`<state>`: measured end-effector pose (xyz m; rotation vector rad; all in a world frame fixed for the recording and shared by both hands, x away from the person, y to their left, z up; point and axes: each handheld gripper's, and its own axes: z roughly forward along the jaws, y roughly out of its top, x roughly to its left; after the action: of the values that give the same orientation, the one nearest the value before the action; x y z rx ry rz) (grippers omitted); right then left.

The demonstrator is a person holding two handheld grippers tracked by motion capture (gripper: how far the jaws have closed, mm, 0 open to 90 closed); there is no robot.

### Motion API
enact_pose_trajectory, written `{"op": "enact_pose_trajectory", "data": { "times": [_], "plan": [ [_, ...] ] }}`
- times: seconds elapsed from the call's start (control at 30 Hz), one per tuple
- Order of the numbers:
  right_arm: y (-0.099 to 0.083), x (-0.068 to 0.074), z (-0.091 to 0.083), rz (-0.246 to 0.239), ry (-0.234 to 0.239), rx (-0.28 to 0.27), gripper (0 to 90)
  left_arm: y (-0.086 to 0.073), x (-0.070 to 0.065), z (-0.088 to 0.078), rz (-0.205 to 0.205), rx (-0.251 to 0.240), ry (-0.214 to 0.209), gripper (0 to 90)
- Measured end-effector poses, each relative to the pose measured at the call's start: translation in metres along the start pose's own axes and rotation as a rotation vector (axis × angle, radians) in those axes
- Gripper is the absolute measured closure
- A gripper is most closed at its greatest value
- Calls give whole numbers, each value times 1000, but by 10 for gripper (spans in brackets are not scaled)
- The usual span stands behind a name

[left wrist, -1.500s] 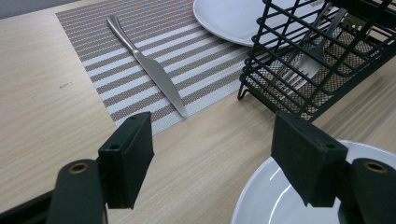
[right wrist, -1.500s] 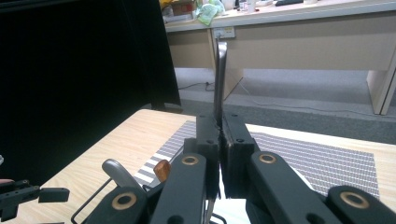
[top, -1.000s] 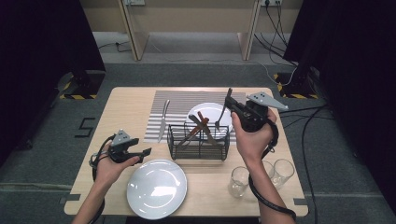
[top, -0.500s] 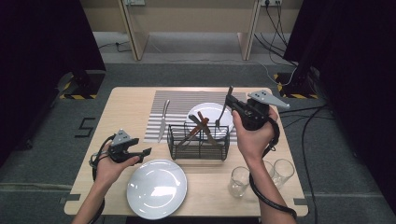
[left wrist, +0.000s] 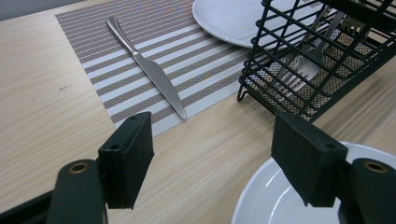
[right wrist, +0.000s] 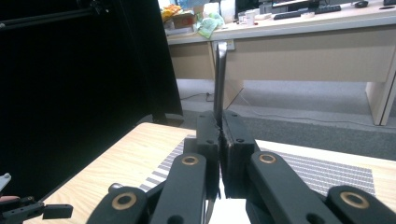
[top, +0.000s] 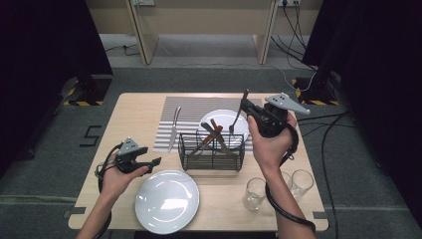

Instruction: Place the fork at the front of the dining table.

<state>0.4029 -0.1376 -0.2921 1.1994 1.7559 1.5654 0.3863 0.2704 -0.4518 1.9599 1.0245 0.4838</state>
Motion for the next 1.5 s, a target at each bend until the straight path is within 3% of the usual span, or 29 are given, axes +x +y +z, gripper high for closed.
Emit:
{"op": "enact_pose_trajectory", "data": {
  "times": [1.5],
  "plan": [
    [11,-5,-6,11,-7,-34,873,0,1,0,-3,3,1,290]
  ]
}}
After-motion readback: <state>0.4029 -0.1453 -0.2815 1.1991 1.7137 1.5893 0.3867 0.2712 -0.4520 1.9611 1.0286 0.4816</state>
